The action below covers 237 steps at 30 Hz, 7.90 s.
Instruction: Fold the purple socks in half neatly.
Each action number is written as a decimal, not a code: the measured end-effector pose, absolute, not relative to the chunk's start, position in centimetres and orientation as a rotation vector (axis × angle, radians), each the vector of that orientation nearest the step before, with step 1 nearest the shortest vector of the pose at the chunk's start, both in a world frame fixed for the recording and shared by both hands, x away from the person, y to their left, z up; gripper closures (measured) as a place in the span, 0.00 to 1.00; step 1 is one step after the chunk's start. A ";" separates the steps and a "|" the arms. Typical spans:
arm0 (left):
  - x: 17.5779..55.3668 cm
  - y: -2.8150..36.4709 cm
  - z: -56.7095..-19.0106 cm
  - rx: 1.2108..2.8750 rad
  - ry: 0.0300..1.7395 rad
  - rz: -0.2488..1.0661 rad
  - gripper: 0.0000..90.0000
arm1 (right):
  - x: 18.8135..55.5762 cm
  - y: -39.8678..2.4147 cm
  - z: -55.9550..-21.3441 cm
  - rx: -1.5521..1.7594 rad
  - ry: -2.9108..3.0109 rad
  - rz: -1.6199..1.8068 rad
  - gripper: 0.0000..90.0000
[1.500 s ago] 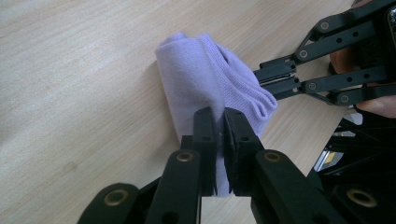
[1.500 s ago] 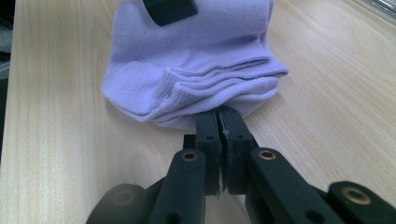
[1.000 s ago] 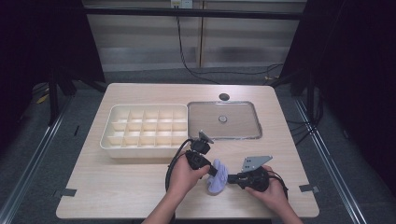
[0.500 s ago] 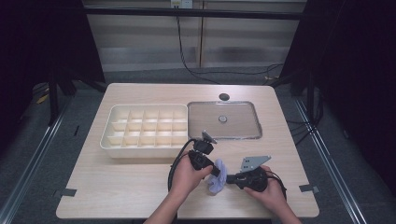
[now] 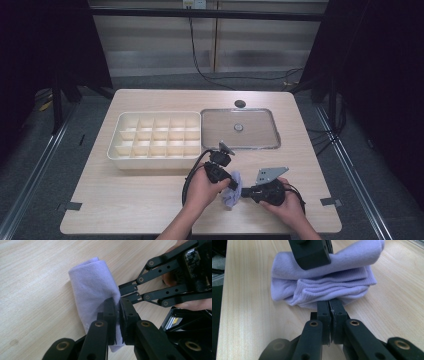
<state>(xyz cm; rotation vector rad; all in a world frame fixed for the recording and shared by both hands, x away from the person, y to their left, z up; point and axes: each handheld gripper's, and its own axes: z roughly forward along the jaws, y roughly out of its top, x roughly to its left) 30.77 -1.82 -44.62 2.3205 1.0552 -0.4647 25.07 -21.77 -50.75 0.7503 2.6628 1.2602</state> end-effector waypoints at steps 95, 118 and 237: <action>29.8 -2.9 -45.9 2.363 1.005 -0.415 0.92 | 25.1 -22.0 -50.6 0.793 2.666 1.249 0.99; 29.0 -2.5 -46.4 2.390 0.976 -0.332 0.94 | 25.5 -24.2 -49.0 0.880 2.541 1.282 1.00; 27.0 -0.6 -45.6 2.322 0.942 -0.320 0.95 | 28.4 -19.4 -50.1 0.849 2.594 1.271 1.00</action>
